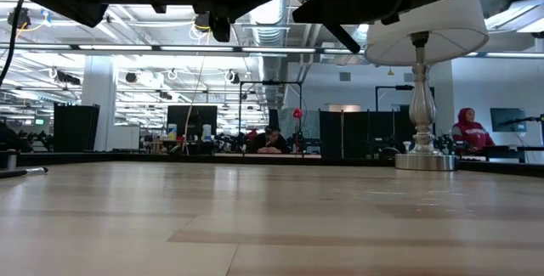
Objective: Pick & Place Makeup Brushes
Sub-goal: Put the black foundation brush into the transparent organizer
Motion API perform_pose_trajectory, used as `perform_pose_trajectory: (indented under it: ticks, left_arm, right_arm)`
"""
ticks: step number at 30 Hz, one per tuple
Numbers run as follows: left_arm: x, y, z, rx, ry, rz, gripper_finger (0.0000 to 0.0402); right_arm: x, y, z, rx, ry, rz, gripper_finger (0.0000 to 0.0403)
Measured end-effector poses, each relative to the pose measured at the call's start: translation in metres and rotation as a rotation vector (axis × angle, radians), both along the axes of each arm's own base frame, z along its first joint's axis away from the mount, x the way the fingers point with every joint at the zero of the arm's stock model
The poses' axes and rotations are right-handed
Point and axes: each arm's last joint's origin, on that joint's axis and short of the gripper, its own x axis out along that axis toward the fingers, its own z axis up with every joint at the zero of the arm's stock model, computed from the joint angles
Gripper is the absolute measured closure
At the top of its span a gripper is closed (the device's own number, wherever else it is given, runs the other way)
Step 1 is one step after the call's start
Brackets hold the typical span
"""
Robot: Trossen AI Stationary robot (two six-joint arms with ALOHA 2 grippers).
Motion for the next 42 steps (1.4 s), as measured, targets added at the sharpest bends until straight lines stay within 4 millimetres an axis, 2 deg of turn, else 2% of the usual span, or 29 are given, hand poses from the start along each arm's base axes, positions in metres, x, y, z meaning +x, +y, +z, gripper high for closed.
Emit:
perform_pose_trajectory:
  ticks: [3,5,10,16,21,32,42]
  left_arm:
    - [0.0,0.0,0.0,0.001,0.001,0.009,0.037]
    - [0.0,0.0,0.0,0.005,0.004,0.011,0.0386]
    - [0.0,0.0,-0.004,0.021,0.04,0.005,0.0383]
    - [0.0,-0.001,-0.015,0.064,0.159,-0.024,0.0386]
    - [-0.002,-0.001,-0.024,0.076,0.251,-0.058,0.0386]
    - [-0.004,-0.003,-0.026,0.068,0.285,-0.162,0.0385]
    - [-0.004,-0.003,-0.027,0.061,0.299,-0.157,0.0385]
  right_arm:
    - [0.0,0.0,-0.001,-0.001,0.009,-0.002,0.0354]
    - [0.0,0.0,-0.001,0.001,0.008,-0.005,0.0356]
    - [-0.001,0.001,-0.005,0.005,0.04,0.043,0.0357]
    - [-0.006,0.01,-0.011,0.035,0.091,0.13,0.0333]
    - [-0.006,0.015,-0.012,0.153,0.096,0.257,0.0314]
    - [0.008,-0.005,-0.018,0.383,0.162,0.401,0.0306]
    - [0.012,-0.014,-0.019,0.405,0.167,0.399,0.0306]
